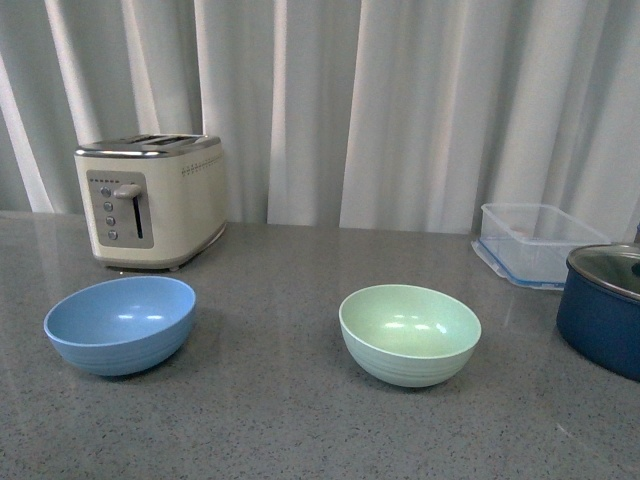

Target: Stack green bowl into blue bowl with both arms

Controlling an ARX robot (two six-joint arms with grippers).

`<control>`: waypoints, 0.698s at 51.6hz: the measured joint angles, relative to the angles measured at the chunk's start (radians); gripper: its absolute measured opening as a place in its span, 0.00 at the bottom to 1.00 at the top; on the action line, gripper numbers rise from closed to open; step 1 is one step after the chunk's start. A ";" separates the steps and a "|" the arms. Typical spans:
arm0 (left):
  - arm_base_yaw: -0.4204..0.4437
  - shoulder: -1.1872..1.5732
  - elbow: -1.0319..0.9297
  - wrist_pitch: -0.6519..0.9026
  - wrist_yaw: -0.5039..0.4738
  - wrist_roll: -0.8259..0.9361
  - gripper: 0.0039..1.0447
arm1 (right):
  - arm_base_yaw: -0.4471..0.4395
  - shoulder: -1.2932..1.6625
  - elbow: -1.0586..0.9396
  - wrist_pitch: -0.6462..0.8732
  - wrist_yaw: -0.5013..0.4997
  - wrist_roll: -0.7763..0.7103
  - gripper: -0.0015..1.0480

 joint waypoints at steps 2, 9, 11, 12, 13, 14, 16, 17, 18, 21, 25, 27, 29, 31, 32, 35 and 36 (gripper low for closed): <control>0.006 0.048 0.033 0.003 0.013 0.000 0.94 | 0.000 0.000 0.000 0.000 0.000 0.000 0.90; 0.014 0.228 0.179 0.016 0.075 -0.021 0.94 | 0.000 0.000 0.000 0.000 0.000 0.000 0.90; 0.013 0.273 0.219 0.022 0.088 -0.034 0.94 | 0.000 0.000 0.000 0.000 0.000 0.000 0.90; 0.013 0.291 0.235 0.022 0.096 -0.042 0.94 | 0.000 0.000 0.000 0.000 0.000 0.000 0.90; 0.012 0.308 0.251 0.022 0.101 -0.050 0.94 | 0.000 0.000 0.000 0.000 0.000 0.000 0.90; 0.011 0.326 0.266 0.024 0.101 -0.055 0.94 | 0.000 0.000 0.000 0.000 0.000 0.000 0.90; 0.006 0.371 0.304 0.027 0.101 -0.072 0.94 | 0.000 0.000 0.000 0.000 0.000 0.000 0.90; 0.005 0.389 0.317 0.032 0.101 -0.079 0.94 | 0.000 0.000 0.000 0.000 0.000 0.000 0.90; 0.004 0.406 0.329 0.038 0.102 -0.082 0.94 | 0.000 0.000 0.000 0.000 0.000 0.000 0.90; -0.001 0.467 0.372 0.050 0.098 -0.097 0.94 | 0.000 0.000 0.000 0.000 0.000 0.000 0.90; -0.006 0.549 0.425 0.059 0.104 -0.119 0.94 | 0.000 0.000 0.000 0.000 0.000 0.000 0.90; -0.010 0.587 0.453 0.064 0.116 -0.135 0.94 | 0.000 0.000 0.000 0.000 0.000 0.000 0.90; -0.013 0.615 0.474 0.069 0.125 -0.144 0.94 | 0.000 0.000 0.000 0.000 0.000 0.000 0.90; -0.020 0.648 0.498 0.070 0.124 -0.154 0.94 | 0.000 0.000 0.000 0.000 0.000 0.000 0.90; -0.023 0.660 0.506 0.072 0.123 -0.155 0.94 | 0.000 0.000 0.000 0.000 0.000 0.000 0.90; -0.035 0.697 0.533 0.078 0.117 -0.158 0.94 | 0.000 0.000 0.000 0.000 0.000 0.000 0.90; -0.038 0.708 0.539 0.079 0.116 -0.158 0.94 | 0.000 0.000 0.000 0.000 0.000 0.000 0.90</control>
